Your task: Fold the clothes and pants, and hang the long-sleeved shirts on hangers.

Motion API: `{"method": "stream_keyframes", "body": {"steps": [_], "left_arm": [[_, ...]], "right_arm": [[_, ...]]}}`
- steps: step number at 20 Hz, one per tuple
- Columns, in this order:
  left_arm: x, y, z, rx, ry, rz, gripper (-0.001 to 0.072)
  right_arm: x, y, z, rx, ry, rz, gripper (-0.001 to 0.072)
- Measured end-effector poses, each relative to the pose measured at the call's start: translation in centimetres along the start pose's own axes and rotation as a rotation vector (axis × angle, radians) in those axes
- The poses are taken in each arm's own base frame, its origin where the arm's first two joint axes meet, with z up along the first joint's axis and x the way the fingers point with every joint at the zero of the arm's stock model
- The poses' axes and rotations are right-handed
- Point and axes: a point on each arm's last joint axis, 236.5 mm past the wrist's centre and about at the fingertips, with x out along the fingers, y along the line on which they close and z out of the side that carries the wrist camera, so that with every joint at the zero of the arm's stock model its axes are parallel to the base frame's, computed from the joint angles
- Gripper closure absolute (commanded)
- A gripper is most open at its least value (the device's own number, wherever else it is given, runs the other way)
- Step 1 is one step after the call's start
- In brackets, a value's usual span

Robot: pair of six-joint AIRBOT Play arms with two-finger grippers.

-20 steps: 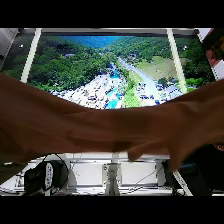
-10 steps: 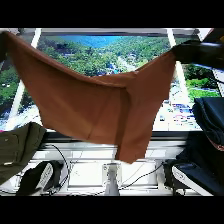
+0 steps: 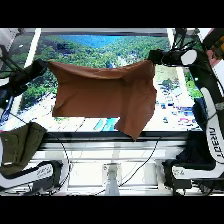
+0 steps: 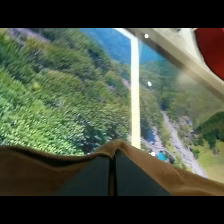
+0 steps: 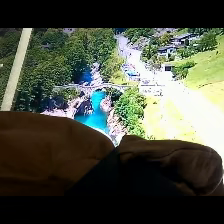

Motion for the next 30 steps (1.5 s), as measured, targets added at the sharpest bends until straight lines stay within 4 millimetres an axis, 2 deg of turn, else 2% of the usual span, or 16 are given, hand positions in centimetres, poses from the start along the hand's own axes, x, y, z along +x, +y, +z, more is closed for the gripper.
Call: {"method": "stream_keyframes", "body": {"steps": [3,5,9,11,13,16,18,20,22,24,27,30], "left_arm": [[1.1,2.0,-0.7,-0.043,0.009,0.032,0.0683],[1.3,2.8,-0.8,-0.058,0.008,0.048,0.0684],[1.5,3.9,-1.6,-0.036,0.037,0.077,0.0684],[1.7,4.3,-2.8,-0.018,0.08,0.091,0.0684],[2.1,4.7,-4.6,0.007,0.143,0.103,0.0684],[2.5,5.5,-7.5,0.016,0.241,0.123,0.0683],[2.7,5.9,-8.7,0.018,0.28,0.136,0.0684],[2.8,6.2,-9.2,0.021,0.292,0.146,0.0684],[3.0,6.3,-8.8,0.023,0.283,0.156,0.0683],[3.3,6.0,-7.5,0.026,0.244,0.156,0.0682],[4.1,4.2,-3.9,0.039,0.141,0.136,0.0683],[4.7,1.8,-0.7,0.148,0.055,0.111,0.0682]], "right_arm": [[1.5,-1.5,-1.3,0.016,0.04,-0.03,0.0694],[1.6,-3.5,-2.6,0.049,0.096,-0.066,0.0694],[0.3,-8.6,-5.2,0.149,0.214,-0.143,0.0694],[-0.5,-10.2,-6.6,0.193,0.28,-0.161,0.0695],[-1.2,-10.9,-7.9,0.199,0.34,-0.166,0.0695],[-1.8,-10.7,-9.9,0.181,0.424,-0.156,0.0695],[-1.9,-10.5,-11.8,0.177,0.484,-0.148,0.0694],[-1.6,-10.3,-14.2,0.182,0.539,-0.142,0.0695],[-1.1,-10.2,-16.3,0.194,0.573,-0.136,0.0695],[-0.8,-10.1,-17.5,0.206,0.588,-0.13,0.0694],[-0.1,-9.8,-17.6,0.225,0.56,-0.118,0.0695],[0.6,-9.5,-17.1,0.248,0.52,-0.1,0.0694]]}}
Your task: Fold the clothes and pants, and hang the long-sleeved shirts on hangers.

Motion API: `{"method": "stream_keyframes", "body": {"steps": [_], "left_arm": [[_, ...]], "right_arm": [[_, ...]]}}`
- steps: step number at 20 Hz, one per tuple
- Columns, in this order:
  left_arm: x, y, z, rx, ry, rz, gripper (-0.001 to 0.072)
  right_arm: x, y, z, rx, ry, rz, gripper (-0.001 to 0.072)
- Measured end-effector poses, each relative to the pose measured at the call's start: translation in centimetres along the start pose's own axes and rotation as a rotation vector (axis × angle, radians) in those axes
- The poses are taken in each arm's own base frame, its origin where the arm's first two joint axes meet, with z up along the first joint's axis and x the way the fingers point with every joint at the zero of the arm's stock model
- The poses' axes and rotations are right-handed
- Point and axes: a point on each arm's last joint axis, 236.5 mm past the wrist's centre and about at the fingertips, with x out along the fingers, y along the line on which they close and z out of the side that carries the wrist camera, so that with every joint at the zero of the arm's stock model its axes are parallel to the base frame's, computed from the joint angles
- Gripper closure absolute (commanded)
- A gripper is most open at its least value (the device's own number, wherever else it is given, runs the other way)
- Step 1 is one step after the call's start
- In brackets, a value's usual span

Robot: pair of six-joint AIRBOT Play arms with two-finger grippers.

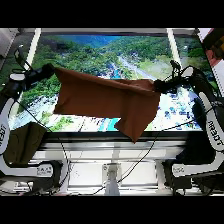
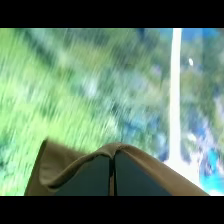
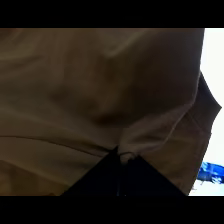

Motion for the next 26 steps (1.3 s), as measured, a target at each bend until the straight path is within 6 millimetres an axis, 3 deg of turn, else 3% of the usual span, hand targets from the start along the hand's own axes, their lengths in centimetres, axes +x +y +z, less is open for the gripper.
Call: {"method": "stream_keyframes", "body": {"steps": [2,5,8,11,14,18,26], "left_arm": [[0.1,-1.3,1.2,0.092,-0.035,-0.01,0.0681],[0.4,-3.1,0.9,0.23,-0.027,-0.031,0.0681],[0.8,-3.7,-1.6,0.388,0.063,-0.048,0.0681],[1.2,-2.5,-6.3,0.517,0.228,-0.061,0.0681],[1.1,0.3,-9.1,0.475,0.346,-0.015,0.0681],[0.4,3.3,-10.3,0.332,0.417,0.055,0.0681],[-1.1,4.1,-12.6,0.182,0.532,0.075,0.0649]], "right_arm": [[0.1,0.1,0.2,0.007,-0.011,0.007,0.0694],[0.2,0.3,0.3,0.013,-0.016,0.014,0.0694],[0.2,0.3,0.2,0.015,-0.015,0.016,0.0694],[0.2,0.2,0.0,0.012,-0.008,0.012,0.0694],[0.2,-0.2,-0.3,0.001,0.008,-0.004,0.0694],[0.2,-0.5,-1.0,-0.007,0.035,-0.017,0.0694],[0.2,-0.5,-2.2,-0.008,0.086,-0.017,0.0673]]}}
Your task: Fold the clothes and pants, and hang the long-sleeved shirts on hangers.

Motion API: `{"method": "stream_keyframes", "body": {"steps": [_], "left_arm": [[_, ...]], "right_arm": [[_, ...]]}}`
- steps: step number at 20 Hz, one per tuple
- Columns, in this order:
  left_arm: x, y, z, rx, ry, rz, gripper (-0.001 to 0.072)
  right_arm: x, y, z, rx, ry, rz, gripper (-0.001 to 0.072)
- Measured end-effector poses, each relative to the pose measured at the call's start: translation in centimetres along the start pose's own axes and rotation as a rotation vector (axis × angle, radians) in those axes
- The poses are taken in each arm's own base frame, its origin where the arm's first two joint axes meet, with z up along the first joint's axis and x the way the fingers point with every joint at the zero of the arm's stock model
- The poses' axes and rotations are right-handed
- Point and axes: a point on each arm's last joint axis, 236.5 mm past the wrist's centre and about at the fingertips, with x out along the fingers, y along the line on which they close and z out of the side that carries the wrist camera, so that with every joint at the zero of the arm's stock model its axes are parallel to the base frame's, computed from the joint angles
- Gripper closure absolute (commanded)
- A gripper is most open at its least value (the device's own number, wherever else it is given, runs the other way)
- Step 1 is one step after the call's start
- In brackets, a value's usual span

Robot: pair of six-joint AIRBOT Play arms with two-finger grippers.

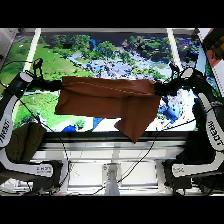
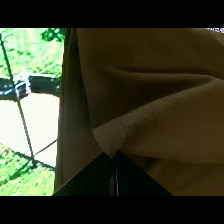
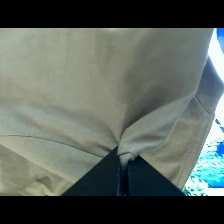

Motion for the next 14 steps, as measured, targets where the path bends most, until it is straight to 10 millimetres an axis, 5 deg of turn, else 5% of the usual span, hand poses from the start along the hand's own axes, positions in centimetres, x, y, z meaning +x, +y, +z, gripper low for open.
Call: {"method": "stream_keyframes", "body": {"steps": [2,3,5,6,11,14], "left_arm": [[0.0,-0.3,-0.2,-0.014,0.008,-0.012,0.0202],[0.0,-0.5,-0.4,-0.023,0.015,-0.023,0.01],[0.0,-1.0,-0.7,-0.039,0.03,-0.041,0.0099],[-0.1,-1.2,-0.9,-0.044,0.04,-0.051,0.0099],[-2.2,-0.9,0.1,-0.056,0.006,-0.055,0.01],[-7.0,0.0,3.2,-0.054,-0.113,-0.029,0.01]], "right_arm": [[0.0,0.0,-0.1,0.0,0.005,0.001,0.0604],[0.0,0.0,-0.2,0.0,0.006,0.001,0.0527],[0.0,0.0,-0.3,-0.014,0.012,0.001,0.0319],[0.0,0.0,-0.4,-0.023,0.019,0.002,0.0294],[-1.6,-0.1,-0.1,-0.1,0.021,-0.026,0.0295],[-5.1,-0.8,0.5,-0.2,-0.001,-0.104,0.0295]]}}
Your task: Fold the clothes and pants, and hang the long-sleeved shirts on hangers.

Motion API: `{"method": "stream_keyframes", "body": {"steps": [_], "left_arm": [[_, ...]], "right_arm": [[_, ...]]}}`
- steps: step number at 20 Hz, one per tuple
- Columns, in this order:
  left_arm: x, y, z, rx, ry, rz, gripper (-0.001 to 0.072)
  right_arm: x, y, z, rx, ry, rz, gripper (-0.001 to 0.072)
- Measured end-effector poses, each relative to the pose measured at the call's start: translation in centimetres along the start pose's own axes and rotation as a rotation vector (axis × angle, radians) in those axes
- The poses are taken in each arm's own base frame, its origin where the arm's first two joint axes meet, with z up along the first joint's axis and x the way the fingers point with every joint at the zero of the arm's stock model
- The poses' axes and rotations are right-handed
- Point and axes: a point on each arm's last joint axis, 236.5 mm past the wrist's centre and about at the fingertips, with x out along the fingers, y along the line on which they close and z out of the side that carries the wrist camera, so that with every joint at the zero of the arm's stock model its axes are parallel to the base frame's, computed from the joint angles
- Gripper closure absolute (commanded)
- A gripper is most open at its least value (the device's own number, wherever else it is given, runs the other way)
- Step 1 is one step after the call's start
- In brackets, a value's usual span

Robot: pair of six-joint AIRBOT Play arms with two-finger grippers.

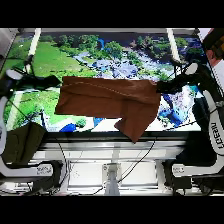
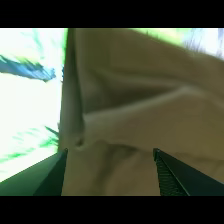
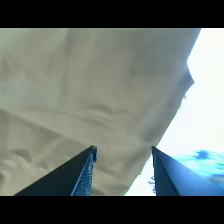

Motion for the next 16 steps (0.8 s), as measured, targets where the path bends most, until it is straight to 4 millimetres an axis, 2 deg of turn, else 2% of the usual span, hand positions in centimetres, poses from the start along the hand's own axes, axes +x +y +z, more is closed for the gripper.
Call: {"method": "stream_keyframes", "body": {"steps": [3,5,6,8,9,11,13,16], "left_arm": [[-6.6,0.2,3.7,0.035,-0.154,0.041,0.0101],[-11.0,0.4,5.1,0.078,-0.239,0.085,0.0159],[-13.2,0.7,5.5,0.096,-0.275,0.113,0.0176],[-16.7,1.1,5.5,0.113,-0.316,0.154,0.0176],[-17.9,1.4,5.2,0.116,-0.319,0.169,0.0176],[-19.4,2.2,4.1,0.097,-0.311,0.193,0.0177],[-19.6,2.9,2.9,0.074,-0.292,0.2,0.0176],[-18.6,3.4,1.1,0.031,-0.257,0.179,0.0176]], "right_arm": [[-5.1,-0.9,0.2,-0.058,-0.072,-0.074,0.0296],[-8.8,-1.7,-0.2,-0.06,-0.136,-0.114,0.0296],[-10.3,-2.2,-0.9,-0.053,-0.162,-0.134,0.0296],[-12.1,-2.9,-3.7,-0.021,-0.188,-0.149,0.0296],[-12.1,-2.9,-5.5,0.0,-0.186,-0.141,0.0296],[-10.6,-1.8,-9.4,0.056,-0.174,-0.081,0.0296],[-7.6,0.6,-12.9,0.144,-0.16,0.036,0.0295],[-2.9,4.3,-17.2,0.297,-0.112,0.225,0.0295]]}}
